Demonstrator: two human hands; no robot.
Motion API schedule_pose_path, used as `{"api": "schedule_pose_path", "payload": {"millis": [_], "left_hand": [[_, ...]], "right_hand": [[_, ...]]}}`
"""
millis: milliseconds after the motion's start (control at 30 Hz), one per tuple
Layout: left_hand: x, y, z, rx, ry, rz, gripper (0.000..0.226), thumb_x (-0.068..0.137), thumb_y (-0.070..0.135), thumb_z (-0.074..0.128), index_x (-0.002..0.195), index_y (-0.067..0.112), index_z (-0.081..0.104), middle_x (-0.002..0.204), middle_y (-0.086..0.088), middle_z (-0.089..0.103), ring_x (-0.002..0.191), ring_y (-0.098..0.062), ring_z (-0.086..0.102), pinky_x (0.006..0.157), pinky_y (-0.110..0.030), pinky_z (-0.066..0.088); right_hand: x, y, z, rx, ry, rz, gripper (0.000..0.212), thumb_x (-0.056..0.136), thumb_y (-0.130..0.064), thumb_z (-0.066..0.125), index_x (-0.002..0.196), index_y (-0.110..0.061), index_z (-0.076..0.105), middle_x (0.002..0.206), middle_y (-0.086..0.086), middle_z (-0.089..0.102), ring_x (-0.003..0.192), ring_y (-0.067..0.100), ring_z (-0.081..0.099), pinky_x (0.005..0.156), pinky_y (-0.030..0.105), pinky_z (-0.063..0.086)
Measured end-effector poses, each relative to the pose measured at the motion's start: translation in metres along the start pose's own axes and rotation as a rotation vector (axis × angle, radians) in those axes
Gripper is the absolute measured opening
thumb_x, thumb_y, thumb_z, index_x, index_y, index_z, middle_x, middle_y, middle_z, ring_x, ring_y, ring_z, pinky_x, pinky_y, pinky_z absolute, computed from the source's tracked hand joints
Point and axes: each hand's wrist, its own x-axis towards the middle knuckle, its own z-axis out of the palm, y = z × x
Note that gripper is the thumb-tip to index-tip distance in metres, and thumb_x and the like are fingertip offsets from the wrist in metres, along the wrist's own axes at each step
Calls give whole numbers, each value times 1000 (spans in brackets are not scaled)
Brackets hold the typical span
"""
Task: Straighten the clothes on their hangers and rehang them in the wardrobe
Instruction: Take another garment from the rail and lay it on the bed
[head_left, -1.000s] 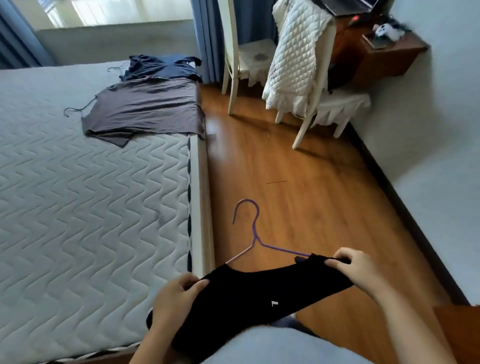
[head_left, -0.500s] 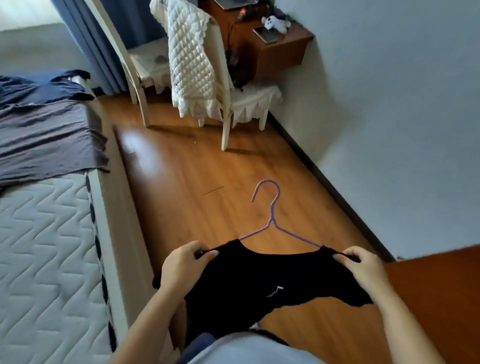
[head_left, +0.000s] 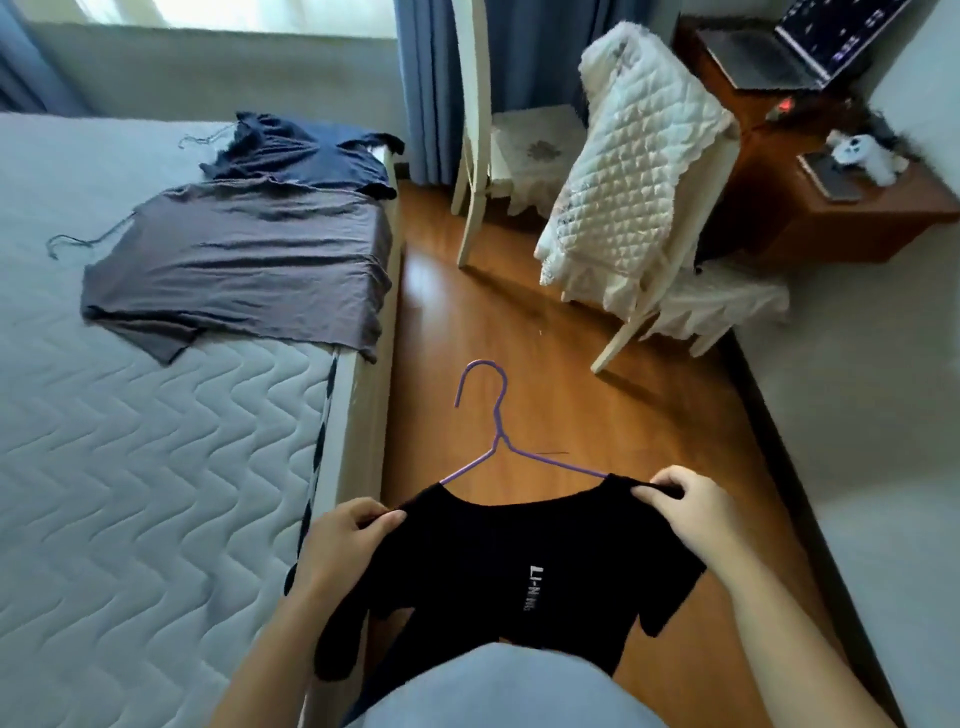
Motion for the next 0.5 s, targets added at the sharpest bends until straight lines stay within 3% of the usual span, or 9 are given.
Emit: {"api": "schedule_pose_path", "payload": {"millis": [133,267,500], "left_hand": [[64,-1,-63,-11,127,-71,19,83,29,63,64,28,64,66,10,65,69,-9,60,60,-22,40],[97,-12,-104,-65,260,-179,25,83,27,64,59,32,60,66,4,65,71,-19,59,65,-33,42],[109,-32,-108,-260,422,-478,15,82,20,66,70,12,68,79,-5,68,79,-19,58,67,-14,37]], "right_hand": [[84,-105,20,-72,-136,-163,15,83,-33,63,72,-24,59,76,-7,63,75,11,57,58,24,42],[145,-195,45,-137,-197,-357,14,82,-30,65,74,-20,60,76,-4,62,78,16,56,62,26,40],[226,-288,108,-317,-451,-576,14,79,-26,69,74,-16,60,77,3,64,79,19,56,65,25,37]]}}
